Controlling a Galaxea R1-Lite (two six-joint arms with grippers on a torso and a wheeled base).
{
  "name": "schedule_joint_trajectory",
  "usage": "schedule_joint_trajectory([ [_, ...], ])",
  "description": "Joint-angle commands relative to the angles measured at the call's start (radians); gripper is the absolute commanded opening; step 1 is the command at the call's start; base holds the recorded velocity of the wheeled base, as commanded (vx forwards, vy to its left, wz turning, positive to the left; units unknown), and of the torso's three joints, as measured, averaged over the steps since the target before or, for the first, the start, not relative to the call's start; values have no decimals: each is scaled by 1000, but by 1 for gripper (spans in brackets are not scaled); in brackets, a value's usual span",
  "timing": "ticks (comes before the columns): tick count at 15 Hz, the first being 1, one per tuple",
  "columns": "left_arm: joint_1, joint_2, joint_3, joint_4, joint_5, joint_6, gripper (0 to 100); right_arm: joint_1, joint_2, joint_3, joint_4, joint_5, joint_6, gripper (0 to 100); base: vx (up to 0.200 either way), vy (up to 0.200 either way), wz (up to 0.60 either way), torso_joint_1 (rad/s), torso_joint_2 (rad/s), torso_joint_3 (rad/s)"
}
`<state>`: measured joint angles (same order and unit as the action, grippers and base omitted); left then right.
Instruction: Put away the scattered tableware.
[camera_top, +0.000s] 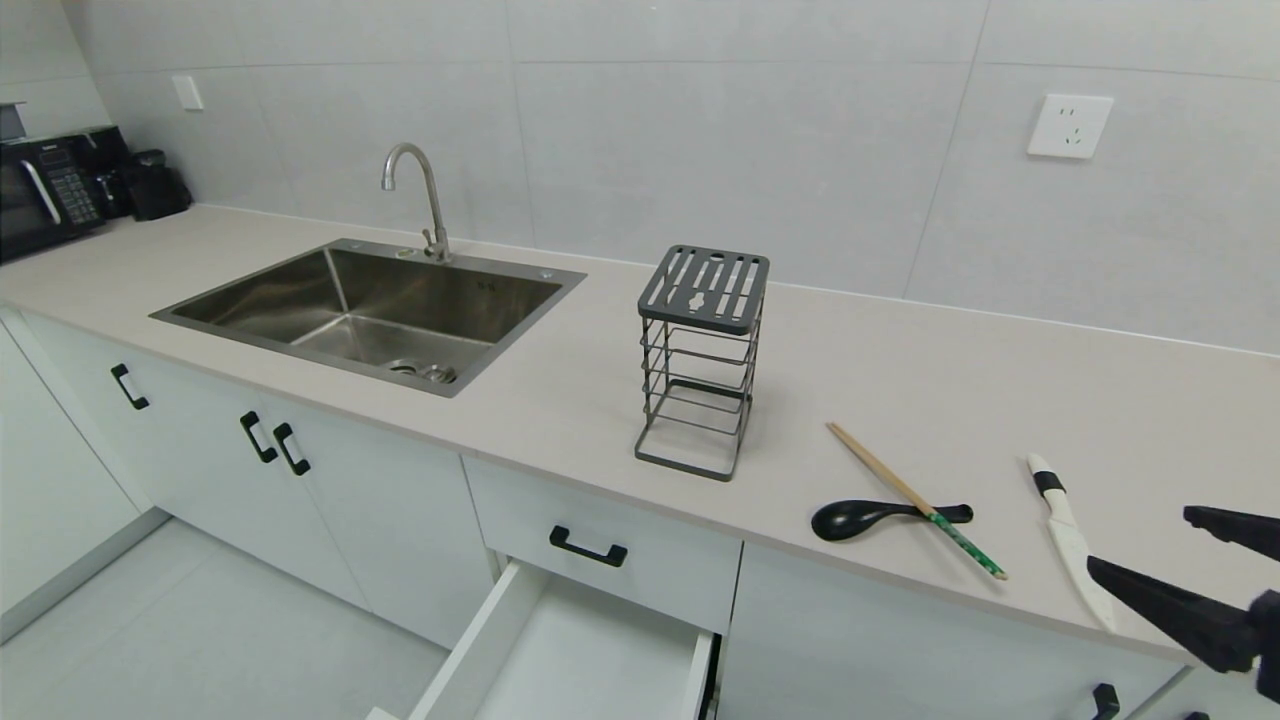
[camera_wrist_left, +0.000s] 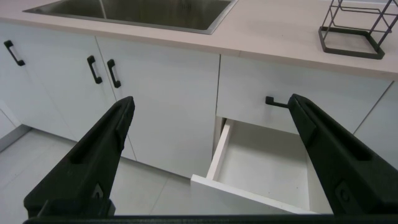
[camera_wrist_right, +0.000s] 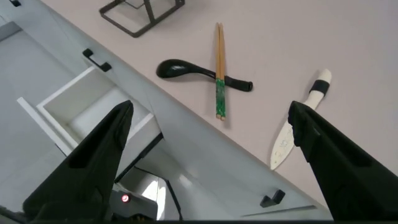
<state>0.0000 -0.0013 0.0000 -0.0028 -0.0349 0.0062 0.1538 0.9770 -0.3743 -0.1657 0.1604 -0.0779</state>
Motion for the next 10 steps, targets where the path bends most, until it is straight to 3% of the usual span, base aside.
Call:
schedule_joint_trajectory([
  [1, 0, 1, 0, 0, 0, 0, 100, -5, 189, 9, -35, -30, -31, 100, 0, 0, 0, 0, 0, 0],
  [10, 0, 1, 0, 0, 0, 0, 100, -7, 523, 3, -242, -42, -49, 100, 0, 0, 0, 0, 0, 0],
])
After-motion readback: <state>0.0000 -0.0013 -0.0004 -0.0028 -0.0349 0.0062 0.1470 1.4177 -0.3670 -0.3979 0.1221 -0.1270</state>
